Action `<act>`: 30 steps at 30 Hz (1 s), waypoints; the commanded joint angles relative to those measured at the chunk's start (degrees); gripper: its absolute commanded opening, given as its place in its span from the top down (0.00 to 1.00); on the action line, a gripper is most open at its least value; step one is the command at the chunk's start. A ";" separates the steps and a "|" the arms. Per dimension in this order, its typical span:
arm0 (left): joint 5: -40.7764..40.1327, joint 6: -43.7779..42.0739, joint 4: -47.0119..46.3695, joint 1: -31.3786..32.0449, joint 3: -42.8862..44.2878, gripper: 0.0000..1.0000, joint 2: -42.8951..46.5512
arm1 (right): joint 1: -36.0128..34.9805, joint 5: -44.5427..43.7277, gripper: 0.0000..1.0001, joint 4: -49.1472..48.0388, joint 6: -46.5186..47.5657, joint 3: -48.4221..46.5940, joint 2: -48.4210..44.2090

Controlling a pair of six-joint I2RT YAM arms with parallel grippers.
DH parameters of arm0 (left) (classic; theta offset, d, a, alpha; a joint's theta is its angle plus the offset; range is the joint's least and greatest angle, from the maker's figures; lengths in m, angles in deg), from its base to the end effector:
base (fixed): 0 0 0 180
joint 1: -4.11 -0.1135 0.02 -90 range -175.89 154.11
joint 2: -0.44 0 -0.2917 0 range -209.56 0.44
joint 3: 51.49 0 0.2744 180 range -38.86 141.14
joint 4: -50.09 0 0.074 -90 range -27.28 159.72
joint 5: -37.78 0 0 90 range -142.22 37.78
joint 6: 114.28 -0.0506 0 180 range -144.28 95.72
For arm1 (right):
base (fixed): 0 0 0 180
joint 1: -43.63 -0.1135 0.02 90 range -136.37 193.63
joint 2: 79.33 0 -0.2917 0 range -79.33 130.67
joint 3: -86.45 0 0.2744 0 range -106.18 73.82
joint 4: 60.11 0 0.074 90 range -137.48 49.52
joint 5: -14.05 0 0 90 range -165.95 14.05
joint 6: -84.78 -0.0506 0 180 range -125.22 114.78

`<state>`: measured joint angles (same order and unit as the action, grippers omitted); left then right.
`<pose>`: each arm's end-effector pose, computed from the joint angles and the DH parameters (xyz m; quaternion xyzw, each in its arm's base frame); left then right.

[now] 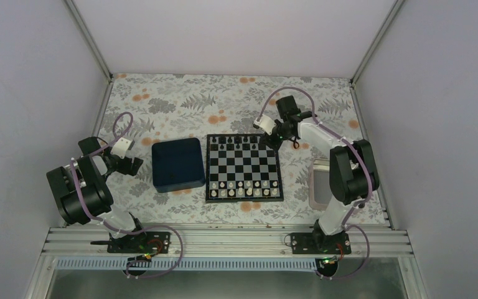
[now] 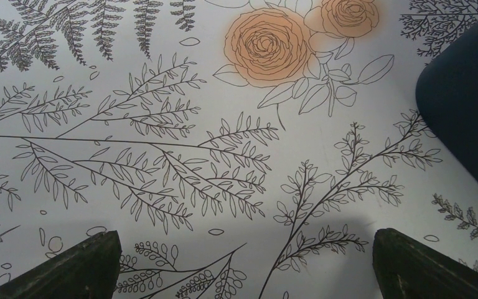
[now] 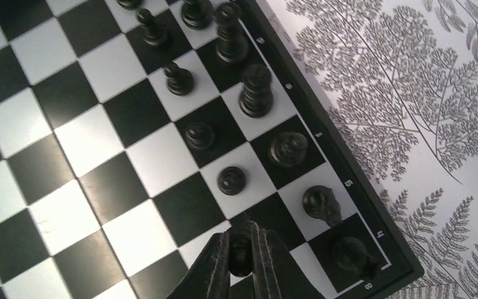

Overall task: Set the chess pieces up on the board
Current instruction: Place the chess piece on the chessboard.

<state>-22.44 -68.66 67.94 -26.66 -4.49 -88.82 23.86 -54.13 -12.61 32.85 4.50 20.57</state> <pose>0.2518 0.1207 0.1184 0.1764 0.9193 -0.0448 0.3489 0.3526 0.1467 0.2063 -0.4992 0.8204 0.1494 0.2355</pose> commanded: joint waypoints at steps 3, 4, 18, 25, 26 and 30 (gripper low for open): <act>-1.03 -0.88 0.59 -0.18 -0.76 0.00 -0.15 | 2.65 2.13 0.92 -3.25 2.35 0.90 3.61; -1.10 -0.88 0.59 -0.19 -0.79 0.00 -0.33 | 2.81 2.29 0.92 -3.38 2.44 0.81 4.01; -1.16 -1.08 0.76 -0.21 -0.56 0.00 -1.19 | 3.50 4.14 0.92 -3.69 2.60 -0.64 7.44; -1.05 -1.15 0.83 -0.25 -0.61 0.00 -1.24 | 3.43 3.86 0.91 -4.12 2.65 -0.31 8.57; -1.11 -1.19 0.80 -0.18 -0.59 0.00 -1.30 | 3.49 3.84 0.91 -4.07 2.65 -0.33 8.63; -1.18 -1.23 0.89 -0.24 -0.62 0.00 -1.51 | 3.46 3.69 0.91 -4.03 2.63 -0.55 9.23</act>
<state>-22.41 -68.66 67.94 -26.66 -4.49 -88.93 26.90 -51.44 -15.82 34.62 4.57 28.85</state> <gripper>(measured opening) 0.999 0.092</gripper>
